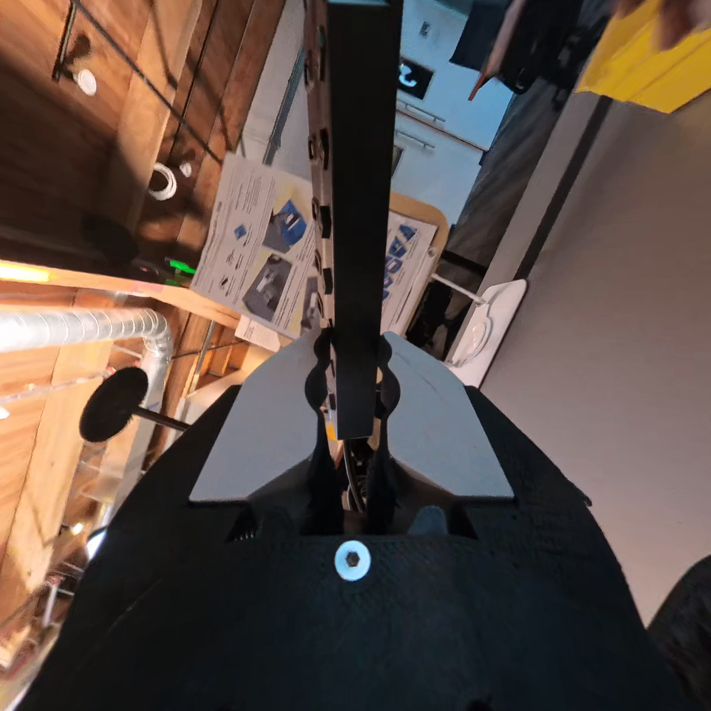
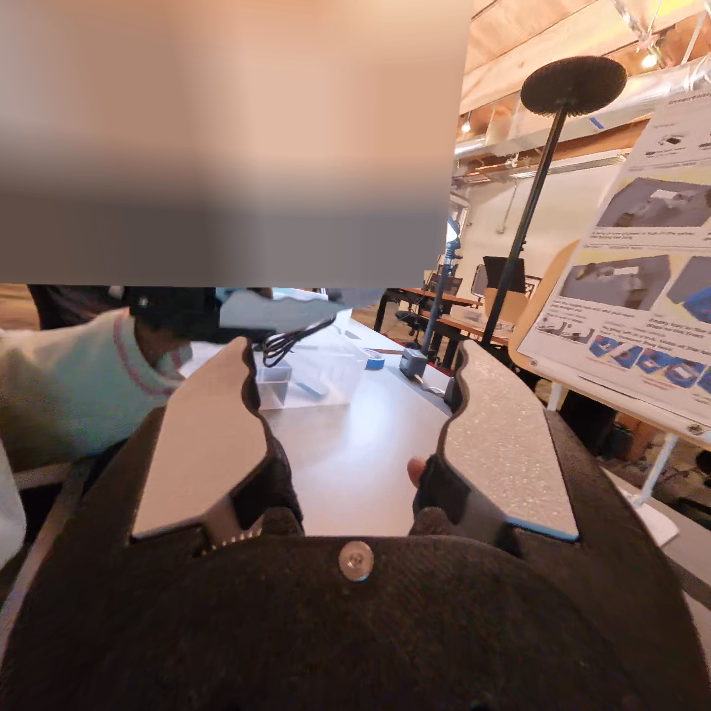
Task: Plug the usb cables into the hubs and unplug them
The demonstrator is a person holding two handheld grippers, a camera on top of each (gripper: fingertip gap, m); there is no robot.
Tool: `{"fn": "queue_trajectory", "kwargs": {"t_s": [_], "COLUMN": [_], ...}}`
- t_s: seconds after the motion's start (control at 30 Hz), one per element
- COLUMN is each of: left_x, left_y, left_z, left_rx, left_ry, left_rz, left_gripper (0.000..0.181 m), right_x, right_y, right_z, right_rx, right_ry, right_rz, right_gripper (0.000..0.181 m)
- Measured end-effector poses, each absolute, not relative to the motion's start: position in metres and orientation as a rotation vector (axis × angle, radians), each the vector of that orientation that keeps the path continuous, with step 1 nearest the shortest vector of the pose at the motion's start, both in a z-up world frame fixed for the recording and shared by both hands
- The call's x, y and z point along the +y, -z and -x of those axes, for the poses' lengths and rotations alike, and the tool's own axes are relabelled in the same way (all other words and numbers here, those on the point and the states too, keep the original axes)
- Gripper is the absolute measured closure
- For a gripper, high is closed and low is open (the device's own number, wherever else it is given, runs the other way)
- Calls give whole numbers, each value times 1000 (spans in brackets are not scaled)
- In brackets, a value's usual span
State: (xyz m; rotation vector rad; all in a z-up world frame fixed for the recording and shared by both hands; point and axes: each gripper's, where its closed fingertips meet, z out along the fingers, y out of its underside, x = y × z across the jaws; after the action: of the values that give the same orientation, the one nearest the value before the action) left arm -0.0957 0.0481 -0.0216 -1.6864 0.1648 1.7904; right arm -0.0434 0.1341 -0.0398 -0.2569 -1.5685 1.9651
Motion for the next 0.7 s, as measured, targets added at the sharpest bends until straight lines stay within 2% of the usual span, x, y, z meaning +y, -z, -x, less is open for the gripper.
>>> {"fn": "queue_trajectory", "kwargs": {"t_s": [0.07, 0.13, 0.27, 0.47, 0.53, 0.7], "left_x": [65, 76, 86, 93, 94, 103], "left_y": [37, 48, 60, 69, 69, 73], "left_z": [91, 87, 86, 85, 82, 74], "left_rx": [211, 238, 272, 277, 294, 295], "left_ry": [-1794, -1781, -1760, -1668, -1680, -1548], "left_rz": [1695, 1708, 1725, 1737, 1727, 1727], "left_gripper": [158, 158, 158, 158, 158, 156], "right_x": [131, 131, 130, 125, 124, 127], "right_y": [38, 39, 39, 39, 38, 32], "right_z": [49, 54, 54, 56, 55, 45], "right_rx": [-1575, -1580, -1578, -1594, -1587, -1575], "right_ry": [-1975, -1964, -1916, -1821, -1826, -1839], "right_rz": [303, 328, 281, 199, 171, 85], "right_gripper": [77, 79, 97, 104, 117, 118]}}
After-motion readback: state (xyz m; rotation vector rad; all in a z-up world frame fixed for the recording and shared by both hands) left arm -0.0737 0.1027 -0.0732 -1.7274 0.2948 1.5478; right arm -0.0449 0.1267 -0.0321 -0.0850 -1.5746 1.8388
